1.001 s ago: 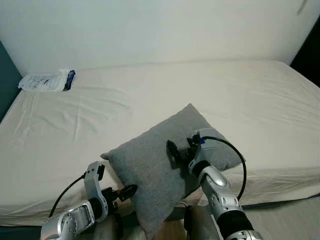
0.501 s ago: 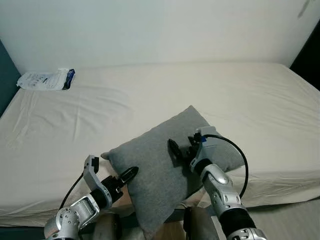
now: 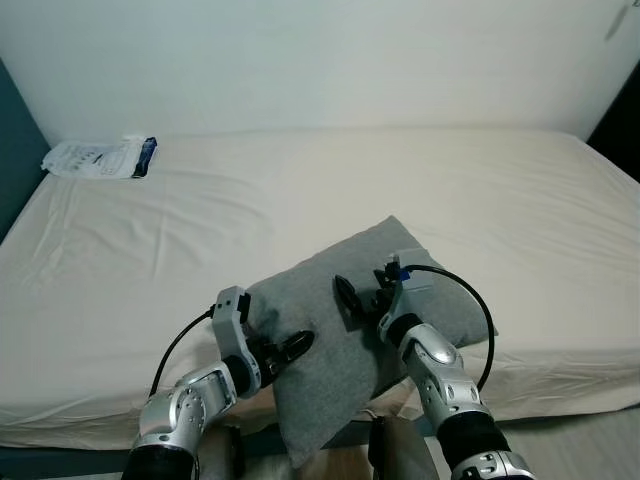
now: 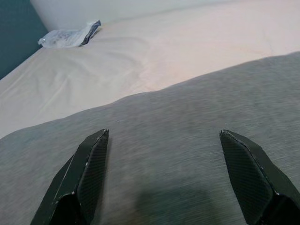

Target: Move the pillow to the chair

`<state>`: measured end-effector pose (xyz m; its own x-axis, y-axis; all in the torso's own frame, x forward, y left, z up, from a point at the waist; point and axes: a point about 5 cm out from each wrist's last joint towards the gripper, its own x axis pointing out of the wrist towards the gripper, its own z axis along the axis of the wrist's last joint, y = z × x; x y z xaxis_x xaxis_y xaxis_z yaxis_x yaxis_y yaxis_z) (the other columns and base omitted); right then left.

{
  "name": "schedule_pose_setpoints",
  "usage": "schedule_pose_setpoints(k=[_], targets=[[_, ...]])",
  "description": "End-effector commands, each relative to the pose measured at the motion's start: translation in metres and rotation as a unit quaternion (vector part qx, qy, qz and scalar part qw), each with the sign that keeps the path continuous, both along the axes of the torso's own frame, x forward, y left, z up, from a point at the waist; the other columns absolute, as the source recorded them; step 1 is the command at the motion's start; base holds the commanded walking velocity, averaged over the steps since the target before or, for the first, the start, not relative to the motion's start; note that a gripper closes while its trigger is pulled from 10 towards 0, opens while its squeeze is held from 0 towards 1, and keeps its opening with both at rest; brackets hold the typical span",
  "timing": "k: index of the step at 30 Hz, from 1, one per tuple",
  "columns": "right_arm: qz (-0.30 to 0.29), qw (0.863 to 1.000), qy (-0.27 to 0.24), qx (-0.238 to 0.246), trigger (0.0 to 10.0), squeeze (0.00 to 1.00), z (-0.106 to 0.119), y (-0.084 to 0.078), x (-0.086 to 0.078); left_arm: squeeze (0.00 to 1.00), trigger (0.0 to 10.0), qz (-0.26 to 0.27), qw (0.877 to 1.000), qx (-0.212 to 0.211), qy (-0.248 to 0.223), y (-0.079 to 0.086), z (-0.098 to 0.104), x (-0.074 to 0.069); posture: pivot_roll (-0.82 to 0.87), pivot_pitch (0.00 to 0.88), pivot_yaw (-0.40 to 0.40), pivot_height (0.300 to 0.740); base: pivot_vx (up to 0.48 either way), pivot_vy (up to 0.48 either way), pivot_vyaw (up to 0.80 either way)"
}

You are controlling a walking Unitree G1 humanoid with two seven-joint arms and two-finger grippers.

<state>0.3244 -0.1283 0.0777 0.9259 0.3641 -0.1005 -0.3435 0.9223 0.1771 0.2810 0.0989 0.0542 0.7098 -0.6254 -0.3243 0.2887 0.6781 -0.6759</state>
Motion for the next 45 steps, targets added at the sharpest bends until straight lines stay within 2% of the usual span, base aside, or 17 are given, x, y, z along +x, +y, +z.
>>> schedule_pose_setpoints(k=[1,7,8,9,10,18,27,31,34,35,36,37,38,39,40,44,45], targets=[[0.002,1.0,0.009,-0.002,10.0,0.0,-0.002,0.002,0.0,0.0,10.0,-0.015,1.0,-0.005,-0.006,-0.015,0.004,0.003,0.0,0.024,-0.077,0.583,0.0,0.0,0.0],[-0.001,1.0,0.008,-0.003,10.0,0.0,-0.001,0.0,0.001,0.0,10.0,-0.011,1.0,-0.021,0.016,-0.028,0.005,0.011,-0.01,0.012,-0.078,0.583,0.0,0.0,0.0],[-0.002,1.0,0.008,-0.003,10.0,0.0,-0.001,0.0,0.002,0.0,8.0,-0.014,0.999,-0.032,0.022,-0.031,0.005,0.012,0.0,0.01,-0.078,0.583,0.0,0.0,0.0],[-0.002,1.0,0.008,-0.003,10.0,0.0,-0.001,0.0,0.002,0.0,8.0,-0.014,0.999,-0.032,0.022,-0.031,0.005,0.012,0.0,0.01,-0.078,0.583,0.0,0.0,0.0],[-0.003,1.0,0.008,-0.003,10.0,0.0,-0.001,-0.001,0.002,0.0,0.0,-0.018,0.999,-0.042,0.023,-0.034,0.006,0.012,0.0,0.01,-0.078,0.583,0.0,0.0,0.0],[-0.006,1.0,0.006,-0.001,10.0,0.0,0.0,0.0,0.003,0.0,0.0,-0.019,0.998,-0.057,0.017,-0.031,0.007,0.012,0.0,0.011,-0.079,0.583,0.0,0.0,0.0],[-0.009,1.0,0.005,0.007,10.0,0.0,0.001,0.0,0.004,0.0,0.0,-0.023,0.997,-0.078,-0.004,-0.007,0.013,0.011,0.0,0.023,-0.077,0.583,0.0,0.0,0.0],[-0.01,1.0,0.006,0.008,10.0,0.0,0.001,0.0,0.003,0.0,0.0,-0.044,0.997,-0.06,-0.017,0.001,0.013,0.009,0.0,0.024,-0.077,0.583,0.0,0.0,0.0],[-0.013,1.0,0.006,0.008,10.0,0.0,0.001,-0.002,0.003,0.0,0.0,-0.053,0.998,-0.013,-0.025,0.015,0.009,0.009,0.0,0.025,-0.077,0.583,0.0,0.0,0.0],[-0.016,1.0,0.006,0.006,10.0,0.0,0.001,-0.004,0.004,0.0,0.0,-0.05,0.998,0.036,-0.033,0.04,0.007,0.011,0.0,0.027,-0.076,0.583,0.0,0.0,0.0],[-0.016,1.0,0.006,0.006,10.0,0.0,0.001,-0.004,0.004,0.0,0.0,-0.05,0.998,0.036,-0.033,0.04,0.007,0.011,0.0,0.027,-0.076,0.583,0.0,0.0,0.0],[-0.021,1.0,0.005,0.005,10.0,0.0,0.001,-0.007,0.004,0.0,0.0,-0.044,0.994,0.087,-0.043,0.071,0.011,0.013,0.0,0.027,-0.075,0.583,0.0,0.0,0.0],[-0.021,1.0,0.005,0.005,10.0,0.0,0.001,-0.007,0.004,0.0,0.0,-0.044,0.994,0.087,-0.043,0.071,0.011,0.013,0.0,0.027,-0.075,0.583,0.0,0.0,0.0],[-0.026,1.0,0.005,0.006,10.0,0.0,0.002,-0.01,0.005,0.0,0.0,-0.038,0.989,0.132,-0.051,0.101,0.016,0.013,0.0,0.027,-0.077,0.583,0.0,0.0,0.0],[-0.026,1.0,0.005,0.006,10.0,0.0,0.002,-0.01,0.005,0.0,0.0,-0.038,0.989,0.132,-0.051,0.101,0.016,0.013,0.0,0.027,-0.077,0.583,0.0,0.0,0.0],[-0.036,0.999,0.004,0.007,10.0,0.0,0.003,-0.014,0.007,0.0,0.0,-0.018,0.977,0.205,-0.057,0.16,0.034,0.007,0.01,0.031,-0.076,0.583,0.0,0.0,0.0],[-0.036,0.999,0.004,0.007,10.0,0.0,0.003,-0.014,0.007,0.0,0.0,-0.018,0.977,0.205,-0.057,0.16,0.034,0.007,0.01,0.031,-0.076,0.583,0.0,0.0,0.0]])
